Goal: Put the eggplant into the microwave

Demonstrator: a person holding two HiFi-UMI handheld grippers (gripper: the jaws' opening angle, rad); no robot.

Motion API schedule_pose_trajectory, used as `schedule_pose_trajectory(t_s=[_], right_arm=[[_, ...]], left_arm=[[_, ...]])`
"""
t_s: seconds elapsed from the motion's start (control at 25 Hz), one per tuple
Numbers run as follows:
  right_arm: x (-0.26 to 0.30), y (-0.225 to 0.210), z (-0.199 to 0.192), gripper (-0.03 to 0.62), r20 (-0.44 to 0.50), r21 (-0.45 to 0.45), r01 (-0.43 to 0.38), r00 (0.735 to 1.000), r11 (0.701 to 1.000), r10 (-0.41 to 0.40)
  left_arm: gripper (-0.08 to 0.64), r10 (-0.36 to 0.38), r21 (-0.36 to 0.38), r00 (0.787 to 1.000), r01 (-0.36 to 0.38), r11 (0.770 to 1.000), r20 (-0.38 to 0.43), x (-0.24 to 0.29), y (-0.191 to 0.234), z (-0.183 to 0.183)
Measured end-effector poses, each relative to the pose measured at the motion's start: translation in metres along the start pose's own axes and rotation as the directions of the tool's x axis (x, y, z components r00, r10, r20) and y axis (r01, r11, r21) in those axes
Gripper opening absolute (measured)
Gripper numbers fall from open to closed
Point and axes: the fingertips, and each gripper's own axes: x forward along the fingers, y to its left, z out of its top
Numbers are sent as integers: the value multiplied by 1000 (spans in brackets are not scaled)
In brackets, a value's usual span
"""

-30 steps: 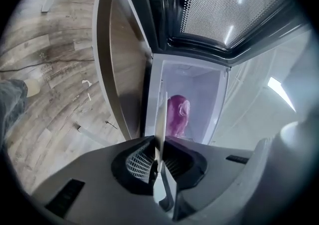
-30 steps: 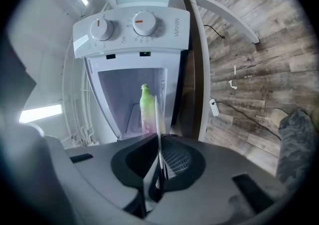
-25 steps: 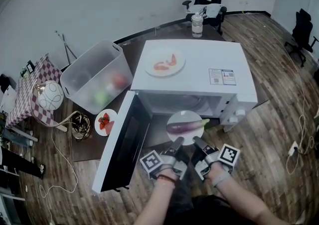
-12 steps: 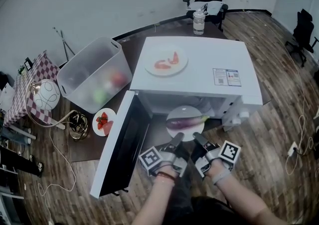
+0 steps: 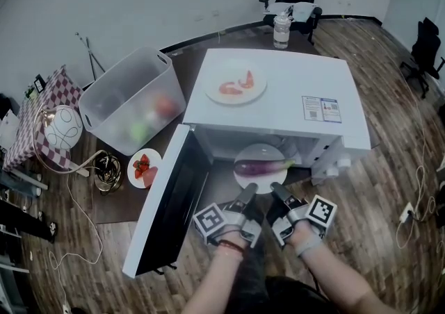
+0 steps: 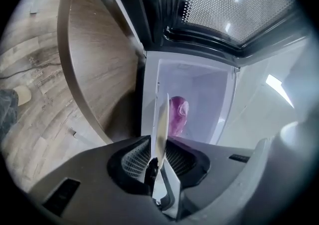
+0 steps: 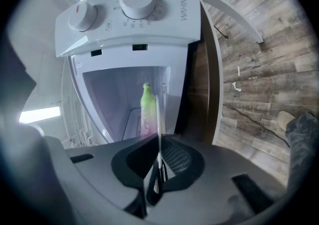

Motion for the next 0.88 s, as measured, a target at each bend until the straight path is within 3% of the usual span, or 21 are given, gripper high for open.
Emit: schedule_pose_trajectory(t_s=[0.36,0.52,0.8,0.88], right_arm=[[8,2,4,20,16,-9,7,1000,1000,-7],[10,3,5,18,12,-19,9,1000,1000,-9],[15,8,10,23,-14,-89,21,1000,996,-22],[15,11,11,54,-21,-97,11,1000,995,-13]], left_arm=[[101,-30,5,998,30,1000,-51,-1,-2,-11],[23,-47,18,997,48,999,-62,3,-7,-10],[10,-58,11,996,59,998,-62,12,-9,-6],[11,-56,17,997,57,998,-61,15,-9,-5]])
